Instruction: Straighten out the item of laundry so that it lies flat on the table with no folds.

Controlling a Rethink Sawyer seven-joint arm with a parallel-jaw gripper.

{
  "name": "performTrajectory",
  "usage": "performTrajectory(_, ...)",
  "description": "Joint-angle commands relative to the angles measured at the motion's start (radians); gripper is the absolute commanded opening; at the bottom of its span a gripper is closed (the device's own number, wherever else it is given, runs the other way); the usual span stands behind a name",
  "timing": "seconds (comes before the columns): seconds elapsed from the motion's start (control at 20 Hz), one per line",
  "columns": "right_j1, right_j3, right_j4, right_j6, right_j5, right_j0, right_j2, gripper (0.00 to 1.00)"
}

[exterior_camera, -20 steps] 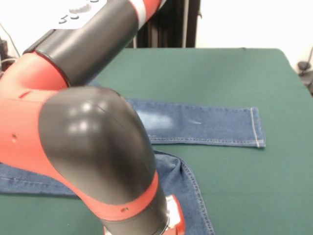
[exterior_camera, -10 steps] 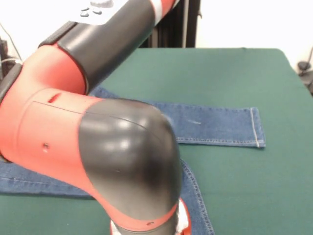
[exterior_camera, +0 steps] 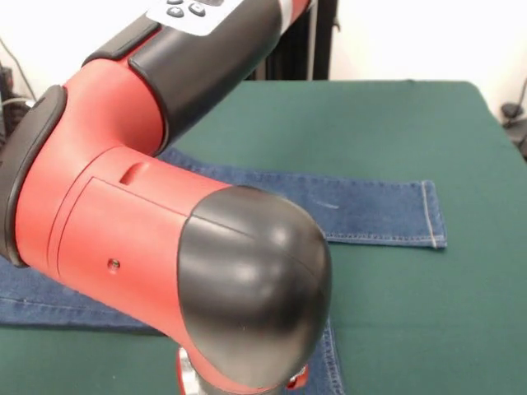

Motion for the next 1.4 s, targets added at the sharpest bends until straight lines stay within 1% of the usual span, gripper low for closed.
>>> performTrajectory(0.05, 0.098, -0.086, -0.198, 0.042, 0.148, -0.008, 0.026, 0.0)
performTrajectory(0.15, 0.102, -0.085, -0.205, 0.047, 0.135, -0.009, 0.032, 0.0)
performTrajectory(0.25, 0.105, -0.089, -0.178, 0.029, 0.088, -0.01, 0.035, 0.0)
performTrajectory(0.35, 0.11, -0.097, -0.1, 0.022, -0.008, -0.011, 0.037, 0.0)
performTrajectory(0.5, 0.115, -0.092, 0.034, 0.01, -0.117, -0.017, 0.021, 0.0)
performTrajectory(0.6, 0.12, -0.069, 0.157, 0.002, -0.166, -0.024, -0.002, 0.0)
performTrajectory(0.65, 0.128, -0.071, 0.195, -0.012, -0.199, -0.02, 0.01, 0.0)
performTrajectory(0.75, 0.135, -0.044, 0.297, -0.021, -0.238, -0.024, -0.006, 0.0)
performTrajectory(0.9, 0.132, -0.008, 0.421, -0.023, -0.277, -0.019, -0.04, 0.0)
performTrajectory(1.0, 0.133, 0.034, 0.496, -0.046, -0.348, -0.017, -0.082, 0.0)
performTrajectory(1.1, 0.126, 0.055, 0.551, -0.049, -0.346, -0.012, -0.121, 0.0)
performTrajectory(1.2, 0.116, 0.077, 0.601, -0.026, -0.314, -0.009, -0.169, 0.0)
performTrajectory(1.25, 0.111, 0.089, 0.625, -0.011, -0.278, -0.006, -0.194, 0.0)
performTrajectory(1.35, 0.107, 0.108, 0.661, -0.008, -0.26, 0.004, -0.239, 0.0)
performTrajectory(1.4, 0.105, 0.105, 0.673, 0.004, -0.231, 0.01, -0.26, 0.0)
